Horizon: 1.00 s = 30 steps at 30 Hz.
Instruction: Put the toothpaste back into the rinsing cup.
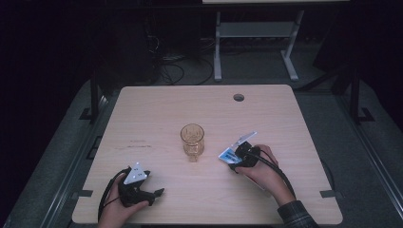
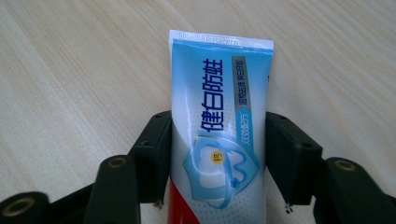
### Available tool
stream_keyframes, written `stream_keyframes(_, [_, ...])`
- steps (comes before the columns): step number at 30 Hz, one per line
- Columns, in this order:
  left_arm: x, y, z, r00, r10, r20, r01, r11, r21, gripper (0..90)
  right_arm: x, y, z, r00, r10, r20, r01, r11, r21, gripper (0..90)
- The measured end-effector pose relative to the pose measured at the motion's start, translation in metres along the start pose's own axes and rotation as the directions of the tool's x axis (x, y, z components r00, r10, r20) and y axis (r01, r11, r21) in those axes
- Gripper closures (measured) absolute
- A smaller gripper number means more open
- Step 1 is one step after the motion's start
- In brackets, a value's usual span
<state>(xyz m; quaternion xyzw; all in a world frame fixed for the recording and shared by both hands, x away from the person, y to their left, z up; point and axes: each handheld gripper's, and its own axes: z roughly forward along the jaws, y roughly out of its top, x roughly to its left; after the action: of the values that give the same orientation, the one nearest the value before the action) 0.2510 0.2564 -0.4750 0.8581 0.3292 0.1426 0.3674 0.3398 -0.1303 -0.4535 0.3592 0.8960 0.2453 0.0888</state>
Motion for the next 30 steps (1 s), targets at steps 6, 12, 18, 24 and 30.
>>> stream_keyframes(6, [0.0,0.0,0.0,1.0,0.0,0.0,0.0,1.0,0.0,13.6,0.0,0.003,0.0,1.0,0.005,0.003,-0.005,1.0,0.023,50.5])
stream_keyframes(12, [0.0,0.0,0.0,1.0,0.0,0.0,0.0,1.0,0.0,13.6,0.001,0.006,-0.002,0.9998,0.014,0.012,-0.015,0.999,0.049,58.7])
stream_keyframes(18, [0.0,0.0,0.0,1.0,0.0,0.0,0.0,1.0,0.0,13.6,-0.001,0.007,-0.007,0.9999,0.014,0.003,-0.014,0.999,0.046,68.7])
stream_keyframes(24, [0.0,0.0,0.0,1.0,0.0,0.001,0.0,1.0,0.0,13.6,0.0,0.006,-0.01,0.9997,0.023,0.006,-0.023,0.999,0.04,71.0])
stream_keyframes(30, [0.0,0.0,0.0,1.0,0.001,0.001,-0.001,1.0,0.0,13.6,-0.002,0.005,-0.012,0.9997,0.025,-0.002,-0.024,0.999,0.029,71.3])
